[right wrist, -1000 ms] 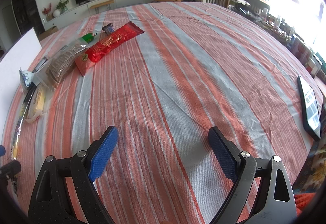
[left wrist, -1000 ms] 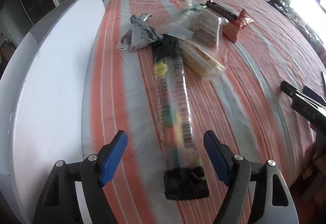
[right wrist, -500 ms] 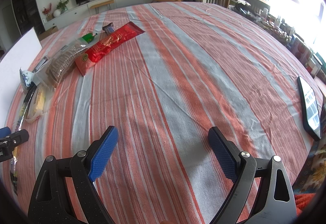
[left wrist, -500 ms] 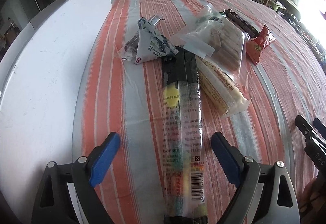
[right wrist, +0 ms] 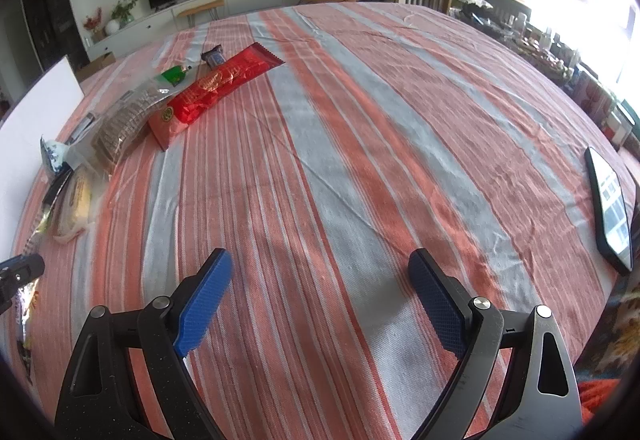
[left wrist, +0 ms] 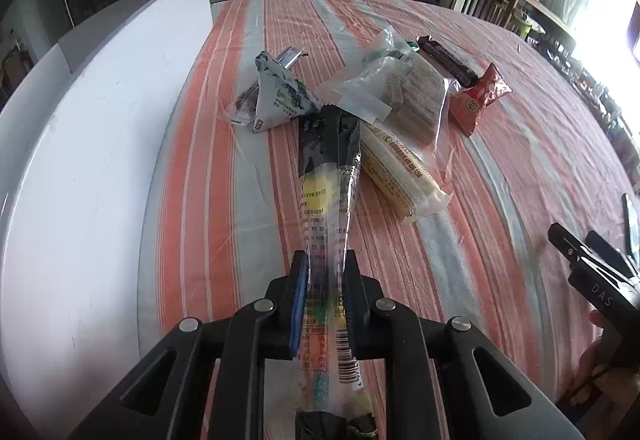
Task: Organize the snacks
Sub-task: 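Lift the black packet with the left gripper while the right grasps the beige bar, then carry black packet into the box with left gripper while right gripper drops beige bar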
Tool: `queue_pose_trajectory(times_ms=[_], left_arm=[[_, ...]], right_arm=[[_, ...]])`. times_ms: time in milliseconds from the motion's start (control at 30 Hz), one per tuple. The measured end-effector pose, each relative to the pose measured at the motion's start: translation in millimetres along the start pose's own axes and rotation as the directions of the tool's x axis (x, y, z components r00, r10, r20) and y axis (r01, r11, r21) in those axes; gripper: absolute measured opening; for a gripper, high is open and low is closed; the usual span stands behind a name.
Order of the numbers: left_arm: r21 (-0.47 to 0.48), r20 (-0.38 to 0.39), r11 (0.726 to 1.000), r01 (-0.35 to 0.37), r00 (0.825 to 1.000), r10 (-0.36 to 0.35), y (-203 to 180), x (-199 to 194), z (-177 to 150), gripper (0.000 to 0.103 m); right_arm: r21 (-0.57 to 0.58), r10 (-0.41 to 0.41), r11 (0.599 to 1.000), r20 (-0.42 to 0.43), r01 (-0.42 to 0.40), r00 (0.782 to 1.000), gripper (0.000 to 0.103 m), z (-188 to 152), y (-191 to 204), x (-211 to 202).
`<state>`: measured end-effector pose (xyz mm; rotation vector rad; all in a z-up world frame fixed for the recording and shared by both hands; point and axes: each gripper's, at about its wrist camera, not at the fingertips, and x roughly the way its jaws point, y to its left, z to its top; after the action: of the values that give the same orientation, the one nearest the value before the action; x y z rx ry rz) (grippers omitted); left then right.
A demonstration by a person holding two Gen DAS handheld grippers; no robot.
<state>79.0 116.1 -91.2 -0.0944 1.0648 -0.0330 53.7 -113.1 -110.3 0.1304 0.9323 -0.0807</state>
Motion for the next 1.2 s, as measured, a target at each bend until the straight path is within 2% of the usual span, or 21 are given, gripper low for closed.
queue_pose_trajectory(times_ms=[67, 133, 233, 267, 333, 433, 500, 567, 600, 633, 700, 767, 800, 867, 933, 1100, 1200], left_arm=[[-0.034, 0.019, 0.999, 0.029, 0.999, -0.028, 8, -13, -6, 0.015], [-0.038, 0.047, 0.998, 0.042, 0.998, -0.040, 12, -28, -12, 0.014], [-0.047, 0.088, 0.997, 0.063, 0.994, -0.059, 20, -52, -16, 0.014], [-0.054, 0.099, 0.996, 0.067, 0.993, -0.061, 21, -58, -16, 0.014], [-0.070, 0.126, 0.995, 0.078, 0.990, -0.068, 27, -70, -15, 0.013], [-0.079, 0.157, 0.992, 0.096, 0.984, -0.083, 32, -85, -13, 0.013], [-0.076, 0.177, 0.993, 0.095, 0.981, -0.080, 33, -95, -14, 0.013], [-0.078, 0.192, 0.992, 0.096, 0.978, -0.079, 36, -103, -14, 0.013], [-0.081, 0.194, 0.992, 0.099, 0.978, -0.081, 38, -105, -15, 0.013], [-0.085, 0.196, 0.991, 0.102, 0.977, -0.084, 40, -109, -17, 0.013], [-0.092, 0.205, 0.990, 0.109, 0.975, -0.088, 48, -115, -19, 0.013], [-0.101, 0.213, 0.988, 0.120, 0.972, -0.096, 52, -120, -19, 0.013], [-0.106, 0.216, 0.986, 0.127, 0.971, -0.101, 53, -122, -19, 0.013], [-0.114, 0.220, 0.983, 0.144, 0.969, -0.116, 55, -126, -19, 0.013], [-0.123, 0.223, 0.979, 0.163, 0.966, -0.133, 55, -130, -18, 0.013], [-0.142, 0.252, 0.967, 0.212, 0.952, -0.172, 60, -146, -14, 0.013], [-0.166, 0.290, 0.959, 0.230, 0.941, -0.175, 76, -164, -8, 0.013]], right_arm=[[0.061, 0.113, 0.992, -0.002, -0.113, 0.994, 0.092, 3, -4, -8], [0.060, 0.226, 0.972, -0.017, -0.225, 0.974, 0.092, 10, 9, -13], [-0.077, 0.339, 0.936, -0.065, -0.344, 0.939, 0.089, 28, 61, -18], [-0.150, 0.352, 0.920, -0.085, -0.362, 0.932, 0.089, 35, 85, -18], [-0.272, 0.330, 0.890, -0.166, -0.365, 0.929, 0.088, 45, 128, -5], [-0.323, 0.287, 0.872, -0.270, -0.367, 0.919, 0.087, 53, 172, 21], [-0.345, 0.262, 0.867, -0.301, -0.361, 0.917, 0.085, 53, 191, 33], [-0.386, 0.214, 0.864, -0.301, -0.324, 0.929, 0.065, 51, 200, 41], [-0.400, 0.192, 0.865, -0.294, -0.303, 0.936, 0.036, 51, 198, 44], [-0.380, 0.212, 0.869, -0.294, -0.317, 0.932, 0.032, 51, 194, 42], [-0.289, 0.267, 0.887, -0.317, -0.360, 0.910, 0.031, 50, 174, 35], [-0.183, 0.359, 0.885, -0.320, -0.429, 0.877, 0.030, 45, 148, 23], [-0.104, 0.419, 0.876, -0.322, -0.472, 0.849, 0.030, 42, 131, 18], [0.061, 0.542, 0.831, -0.311, -0.553, 0.781, 0.030, 32, 100, 11], [0.183, 0.621, 0.783, -0.284, -0.595, 0.731, 0.030, 23, 75, 8], [0.341, 0.737, 0.671, -0.211, -0.658, 0.642, 0.030, 19, 54, -4], [0.349, 0.790, 0.606, -0.161, -0.715, 0.591, 0.030, 36, 67, -25]])
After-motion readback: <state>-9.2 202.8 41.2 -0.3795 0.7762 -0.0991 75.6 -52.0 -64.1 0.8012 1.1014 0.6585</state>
